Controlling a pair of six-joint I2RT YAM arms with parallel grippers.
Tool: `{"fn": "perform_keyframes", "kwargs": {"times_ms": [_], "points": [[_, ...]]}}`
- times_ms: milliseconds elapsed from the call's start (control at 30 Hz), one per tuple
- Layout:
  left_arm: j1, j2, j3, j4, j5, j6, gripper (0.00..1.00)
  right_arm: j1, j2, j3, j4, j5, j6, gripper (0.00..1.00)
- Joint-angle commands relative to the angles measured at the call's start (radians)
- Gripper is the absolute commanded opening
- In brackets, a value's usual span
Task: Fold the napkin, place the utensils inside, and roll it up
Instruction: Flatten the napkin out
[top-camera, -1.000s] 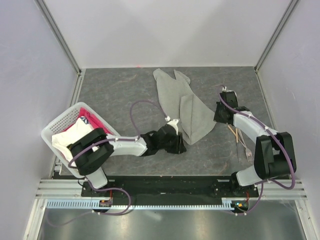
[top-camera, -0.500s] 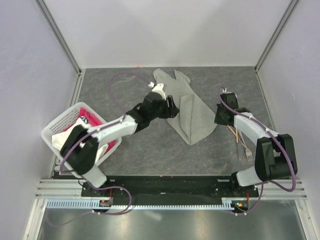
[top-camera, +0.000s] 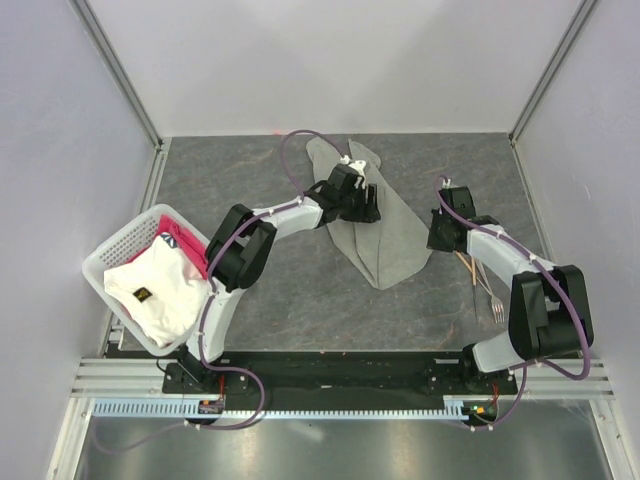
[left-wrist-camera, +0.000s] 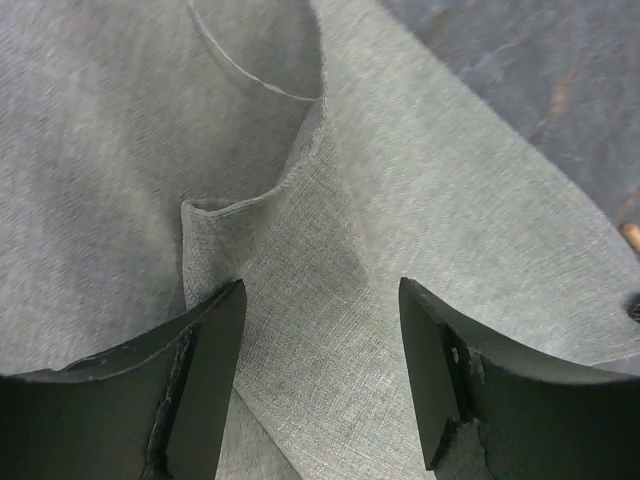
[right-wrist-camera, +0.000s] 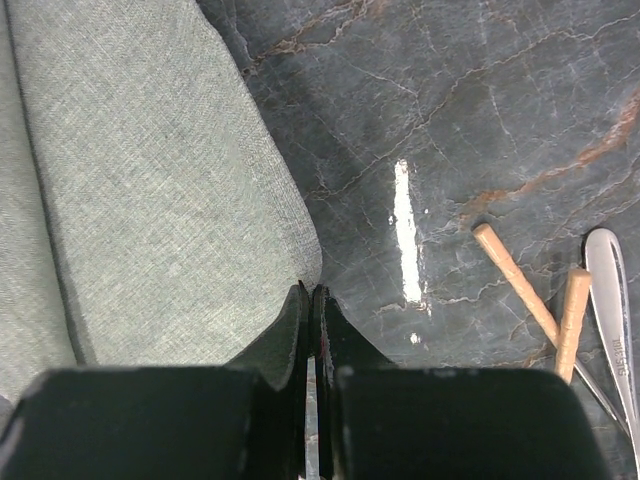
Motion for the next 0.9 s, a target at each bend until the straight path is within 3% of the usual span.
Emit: {"fn": "perform_keyframes", "kwargs": {"times_ms": [0,233,467,867], "points": [[0.0,-0.051,-0.004,0.008,-0.064,0.034,0.7,-0.001,0.035,0.001,0.016,-0.021,-0.011,0.0],[0.001,-0.14,-0.11,0.076,-0.153,0.079,0.75,-0.001,0.044,0.005,0.017,-0.047,-0.011,0.0],[0.001,-0.142,-0.102,0.077,-0.153,0.076,0.75,-0.001,0.052,0.005,0.016,-0.047,-0.012,0.0],[0.006,-0.128,-0.047,0.022,-0.282,0.117,0.74,-0.001,0.052,0.005,0.014,-0.058,-0.015,0.0]]}}
